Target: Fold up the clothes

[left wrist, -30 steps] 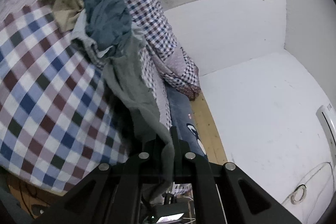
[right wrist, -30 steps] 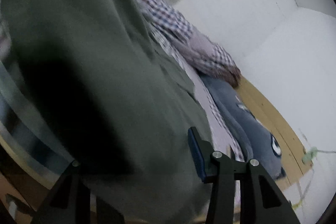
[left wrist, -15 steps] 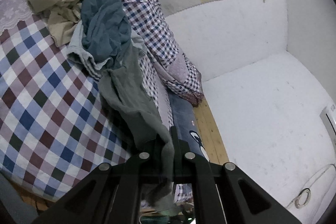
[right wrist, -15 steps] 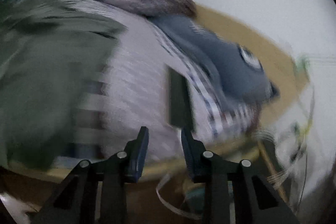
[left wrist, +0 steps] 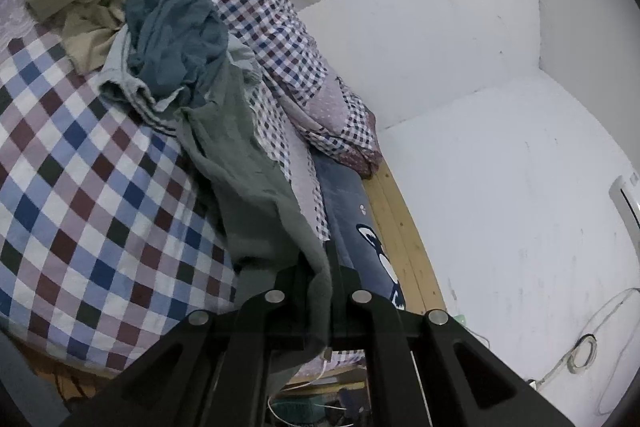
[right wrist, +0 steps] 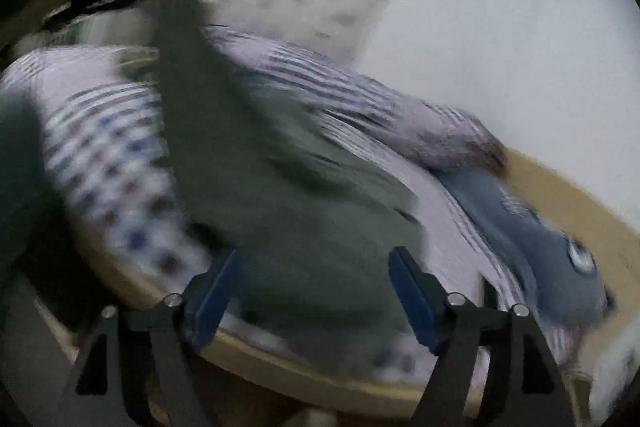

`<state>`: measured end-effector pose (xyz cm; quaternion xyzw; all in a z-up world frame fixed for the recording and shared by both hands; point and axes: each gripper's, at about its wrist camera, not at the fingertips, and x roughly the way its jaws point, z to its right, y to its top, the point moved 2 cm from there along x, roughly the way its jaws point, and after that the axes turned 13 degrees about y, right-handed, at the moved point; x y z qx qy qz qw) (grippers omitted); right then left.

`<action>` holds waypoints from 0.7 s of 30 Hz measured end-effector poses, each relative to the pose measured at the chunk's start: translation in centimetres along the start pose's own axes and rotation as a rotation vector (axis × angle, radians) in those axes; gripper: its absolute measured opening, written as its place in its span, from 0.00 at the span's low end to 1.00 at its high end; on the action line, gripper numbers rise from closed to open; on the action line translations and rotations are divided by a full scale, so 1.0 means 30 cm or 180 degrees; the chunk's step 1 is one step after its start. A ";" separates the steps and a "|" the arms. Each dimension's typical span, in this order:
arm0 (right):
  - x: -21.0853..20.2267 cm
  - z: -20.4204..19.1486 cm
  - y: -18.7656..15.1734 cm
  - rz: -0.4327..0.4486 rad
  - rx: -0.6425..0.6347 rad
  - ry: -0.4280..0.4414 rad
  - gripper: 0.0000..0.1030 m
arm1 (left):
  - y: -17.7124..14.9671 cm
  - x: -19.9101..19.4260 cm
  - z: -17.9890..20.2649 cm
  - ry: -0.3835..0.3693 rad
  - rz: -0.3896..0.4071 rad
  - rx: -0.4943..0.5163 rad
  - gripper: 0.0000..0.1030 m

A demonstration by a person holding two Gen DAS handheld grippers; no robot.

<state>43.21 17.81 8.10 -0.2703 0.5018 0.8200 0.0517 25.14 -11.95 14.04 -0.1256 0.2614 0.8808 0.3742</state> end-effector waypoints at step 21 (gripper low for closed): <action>0.304 -0.023 0.000 -0.0137 0.0396 -0.0465 0.78 | 0.008 0.002 -0.012 -0.0065 -0.0037 -0.0133 0.03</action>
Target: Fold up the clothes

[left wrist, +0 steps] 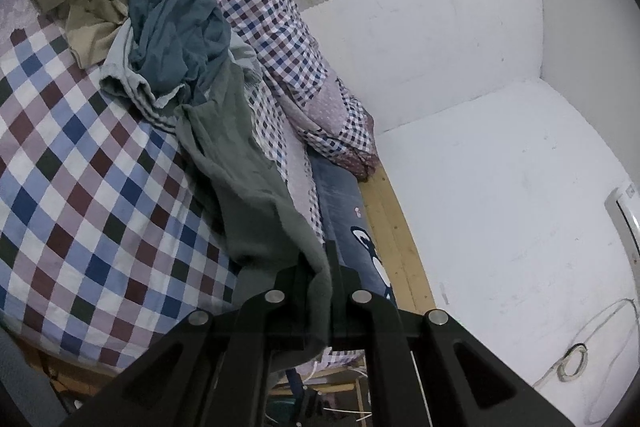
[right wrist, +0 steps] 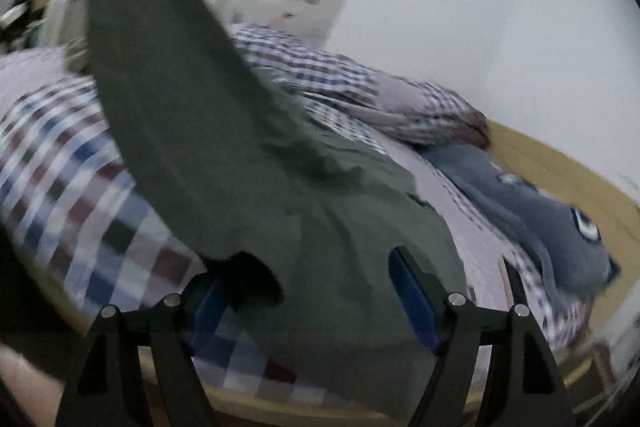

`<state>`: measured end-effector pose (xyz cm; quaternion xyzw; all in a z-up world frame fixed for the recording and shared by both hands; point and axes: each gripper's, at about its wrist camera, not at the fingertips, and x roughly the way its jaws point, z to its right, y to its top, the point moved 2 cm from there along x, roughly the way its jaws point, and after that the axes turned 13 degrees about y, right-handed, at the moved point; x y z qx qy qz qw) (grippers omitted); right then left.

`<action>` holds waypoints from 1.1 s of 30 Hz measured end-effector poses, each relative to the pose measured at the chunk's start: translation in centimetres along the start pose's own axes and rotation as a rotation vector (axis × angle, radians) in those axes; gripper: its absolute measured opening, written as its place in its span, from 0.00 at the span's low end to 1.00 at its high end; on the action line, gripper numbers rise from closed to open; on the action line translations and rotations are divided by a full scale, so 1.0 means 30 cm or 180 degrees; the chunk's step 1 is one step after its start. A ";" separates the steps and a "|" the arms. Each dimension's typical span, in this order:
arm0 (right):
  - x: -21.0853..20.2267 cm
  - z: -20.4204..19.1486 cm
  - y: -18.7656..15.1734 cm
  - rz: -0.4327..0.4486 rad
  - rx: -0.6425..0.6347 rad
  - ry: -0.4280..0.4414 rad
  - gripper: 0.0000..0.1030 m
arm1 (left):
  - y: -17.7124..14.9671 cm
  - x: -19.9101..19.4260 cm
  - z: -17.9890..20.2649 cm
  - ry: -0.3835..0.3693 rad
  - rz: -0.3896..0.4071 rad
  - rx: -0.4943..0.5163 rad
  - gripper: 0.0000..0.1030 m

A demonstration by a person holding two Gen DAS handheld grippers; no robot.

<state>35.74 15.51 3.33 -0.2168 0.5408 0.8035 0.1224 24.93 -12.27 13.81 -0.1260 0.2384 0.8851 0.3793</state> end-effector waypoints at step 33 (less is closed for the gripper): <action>-0.146 0.804 -0.265 -0.0920 0.1116 -0.0708 0.77 | 0.031 -0.063 -0.192 0.0286 0.0135 -0.0525 0.02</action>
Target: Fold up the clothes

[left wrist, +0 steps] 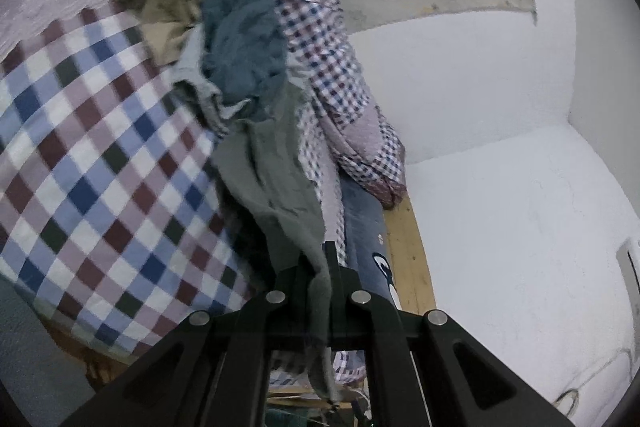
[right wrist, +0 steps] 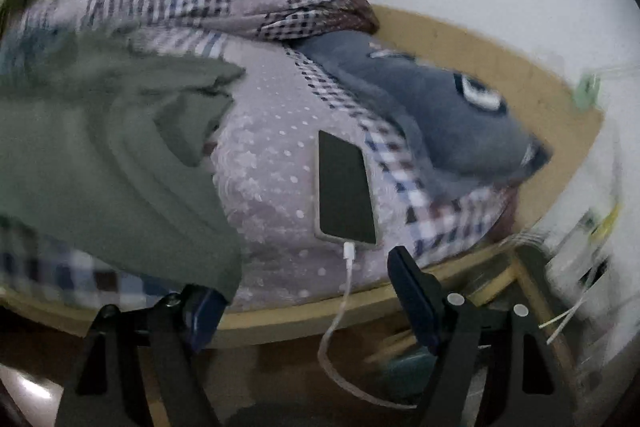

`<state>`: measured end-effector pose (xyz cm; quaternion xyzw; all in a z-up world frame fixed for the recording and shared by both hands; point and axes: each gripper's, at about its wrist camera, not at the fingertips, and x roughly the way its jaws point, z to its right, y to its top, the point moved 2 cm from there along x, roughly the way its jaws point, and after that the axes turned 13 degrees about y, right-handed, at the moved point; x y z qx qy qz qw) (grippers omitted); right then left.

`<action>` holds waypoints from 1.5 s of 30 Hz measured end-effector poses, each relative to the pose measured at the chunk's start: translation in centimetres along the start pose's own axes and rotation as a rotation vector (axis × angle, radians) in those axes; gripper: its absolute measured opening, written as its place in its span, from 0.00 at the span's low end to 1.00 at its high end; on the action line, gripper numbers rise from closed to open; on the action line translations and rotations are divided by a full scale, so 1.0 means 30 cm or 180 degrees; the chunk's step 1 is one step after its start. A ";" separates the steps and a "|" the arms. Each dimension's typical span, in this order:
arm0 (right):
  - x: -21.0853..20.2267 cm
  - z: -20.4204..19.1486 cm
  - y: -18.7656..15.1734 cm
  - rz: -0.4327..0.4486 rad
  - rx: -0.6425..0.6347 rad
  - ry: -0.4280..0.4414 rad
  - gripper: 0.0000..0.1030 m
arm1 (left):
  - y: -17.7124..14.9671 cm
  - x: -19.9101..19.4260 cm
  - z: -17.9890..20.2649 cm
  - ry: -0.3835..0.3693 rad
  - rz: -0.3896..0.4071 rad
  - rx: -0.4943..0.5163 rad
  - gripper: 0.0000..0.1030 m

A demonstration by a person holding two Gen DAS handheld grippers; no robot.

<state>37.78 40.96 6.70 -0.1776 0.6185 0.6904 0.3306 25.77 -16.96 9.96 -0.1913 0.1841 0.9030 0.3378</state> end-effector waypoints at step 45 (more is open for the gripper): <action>-0.218 -0.207 -0.020 0.0172 0.0280 0.1006 0.78 | -0.303 0.213 -0.118 0.1163 -0.0785 0.0713 0.75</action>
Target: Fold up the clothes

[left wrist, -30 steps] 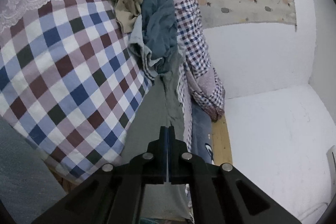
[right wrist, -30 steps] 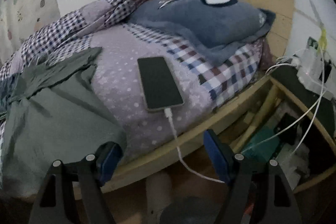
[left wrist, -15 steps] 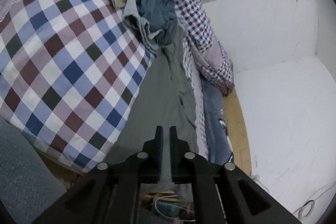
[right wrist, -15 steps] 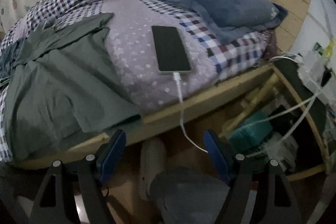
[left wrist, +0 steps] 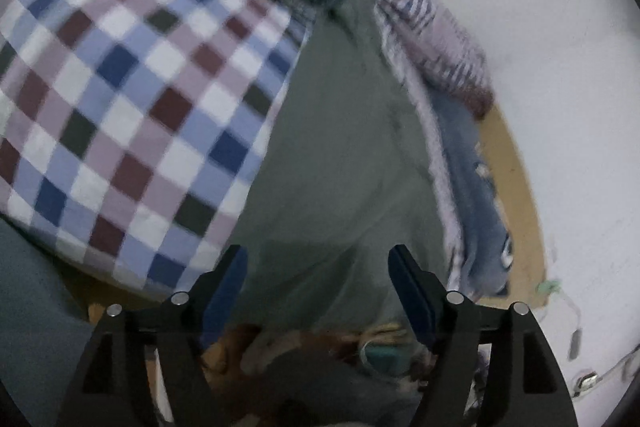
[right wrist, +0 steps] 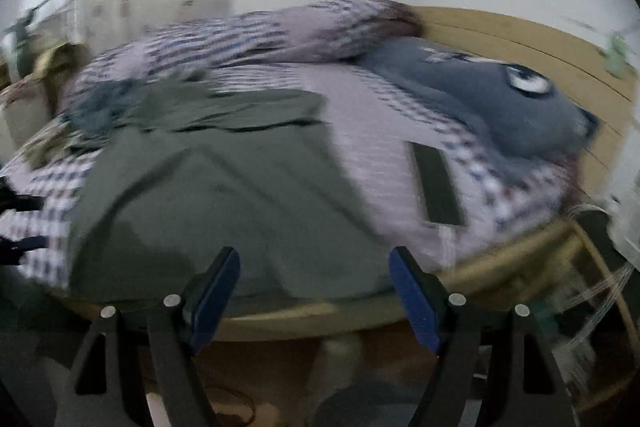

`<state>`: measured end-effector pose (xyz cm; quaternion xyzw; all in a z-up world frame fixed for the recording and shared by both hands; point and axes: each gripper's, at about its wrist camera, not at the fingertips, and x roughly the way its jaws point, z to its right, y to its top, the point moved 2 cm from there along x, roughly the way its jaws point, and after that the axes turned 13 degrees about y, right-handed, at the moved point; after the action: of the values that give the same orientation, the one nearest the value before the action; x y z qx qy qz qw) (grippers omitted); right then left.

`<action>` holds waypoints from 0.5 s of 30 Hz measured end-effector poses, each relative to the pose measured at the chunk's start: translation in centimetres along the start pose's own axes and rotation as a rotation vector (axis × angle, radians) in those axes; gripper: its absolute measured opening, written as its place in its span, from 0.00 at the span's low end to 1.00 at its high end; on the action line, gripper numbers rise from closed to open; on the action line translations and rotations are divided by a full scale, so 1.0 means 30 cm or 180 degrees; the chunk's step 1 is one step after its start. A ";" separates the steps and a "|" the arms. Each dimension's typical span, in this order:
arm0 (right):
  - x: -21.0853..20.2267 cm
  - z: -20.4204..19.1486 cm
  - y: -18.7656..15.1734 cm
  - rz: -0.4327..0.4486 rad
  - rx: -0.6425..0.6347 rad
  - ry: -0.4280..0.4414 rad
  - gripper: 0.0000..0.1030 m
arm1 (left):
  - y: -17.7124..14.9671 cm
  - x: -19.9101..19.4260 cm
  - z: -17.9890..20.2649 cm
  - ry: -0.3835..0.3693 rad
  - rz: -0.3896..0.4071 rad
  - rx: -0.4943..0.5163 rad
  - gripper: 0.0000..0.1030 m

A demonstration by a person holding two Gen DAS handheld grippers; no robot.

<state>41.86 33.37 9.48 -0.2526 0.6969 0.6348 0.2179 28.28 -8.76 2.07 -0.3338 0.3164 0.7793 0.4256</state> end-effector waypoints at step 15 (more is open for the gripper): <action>0.128 -0.138 0.044 0.0060 -0.0027 0.0716 0.78 | -0.087 0.166 -0.081 0.0812 -0.0303 0.0184 0.75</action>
<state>38.12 29.06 8.53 -0.3166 0.7167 0.6074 0.1312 29.11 -7.26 -3.81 -0.4325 0.3741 0.7000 0.4278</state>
